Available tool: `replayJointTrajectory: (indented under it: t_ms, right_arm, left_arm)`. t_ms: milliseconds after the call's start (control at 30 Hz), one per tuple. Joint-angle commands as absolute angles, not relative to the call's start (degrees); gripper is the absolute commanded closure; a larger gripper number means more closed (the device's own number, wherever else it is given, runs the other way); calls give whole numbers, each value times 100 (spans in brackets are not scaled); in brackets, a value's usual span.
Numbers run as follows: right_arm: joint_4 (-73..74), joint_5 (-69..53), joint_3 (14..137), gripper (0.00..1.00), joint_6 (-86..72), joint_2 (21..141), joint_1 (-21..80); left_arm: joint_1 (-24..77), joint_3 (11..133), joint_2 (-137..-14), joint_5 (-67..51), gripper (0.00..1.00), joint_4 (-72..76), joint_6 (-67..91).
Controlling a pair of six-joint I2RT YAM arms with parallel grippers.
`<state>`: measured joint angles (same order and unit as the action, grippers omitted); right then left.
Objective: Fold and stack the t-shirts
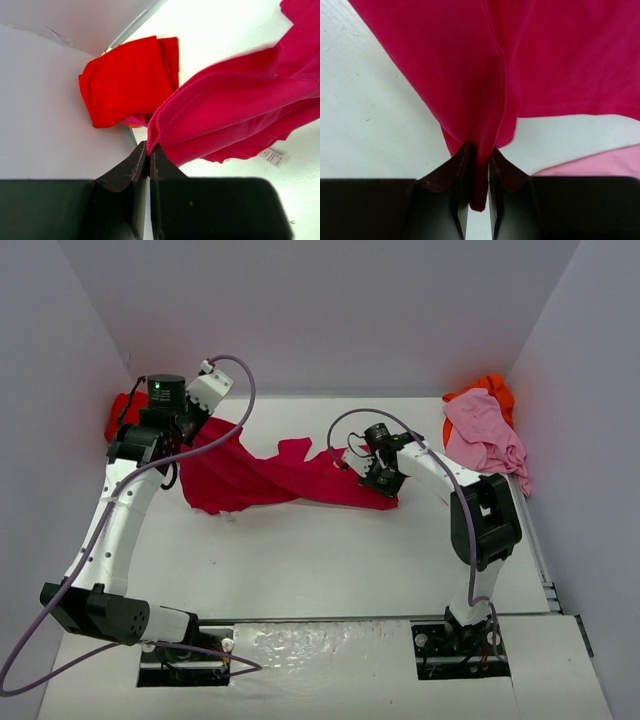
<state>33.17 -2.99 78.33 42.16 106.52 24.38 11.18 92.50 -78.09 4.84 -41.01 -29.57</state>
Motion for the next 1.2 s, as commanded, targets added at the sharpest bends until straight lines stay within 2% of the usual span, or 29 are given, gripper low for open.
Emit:
replayJointTrajectory:
  t_ms: [0,133,400,500,667,967,1033,1167]
  right_arm:
    - [3342,-512,7893,83,4054,10670,2461]
    - [3340,-499,7924,71,4031,10668,2498]
    - [3341,-444,7918,69,4017,10465,2515]
    - [3340,-474,7883,74,4025,10441,2550]
    - [3349,-355,7849,77,4002,10427,2616]
    - [3363,-73,7964,74,3999,10255,2633]
    - [3375,-41,7952,82,4004,10225,2637]
    - [3375,-18,7894,90,4022,10176,2637]
  left_arm:
    - [1088,9204,-7559,477,100,-3850,-3030]
    - [1090,9222,-7599,460,100,-3890,-3067]
    - [1090,9262,-7646,403,100,-3886,-3031]
    - [1090,9228,-7637,388,100,-3877,-3016]
    - [1087,9214,-7608,428,100,-3891,-3053]
    - [1090,9201,-7592,385,100,-3881,-3045]
    - [1090,9179,-7576,378,100,-3865,-3038]
    - [1090,9144,-7564,392,100,-3850,-3046]
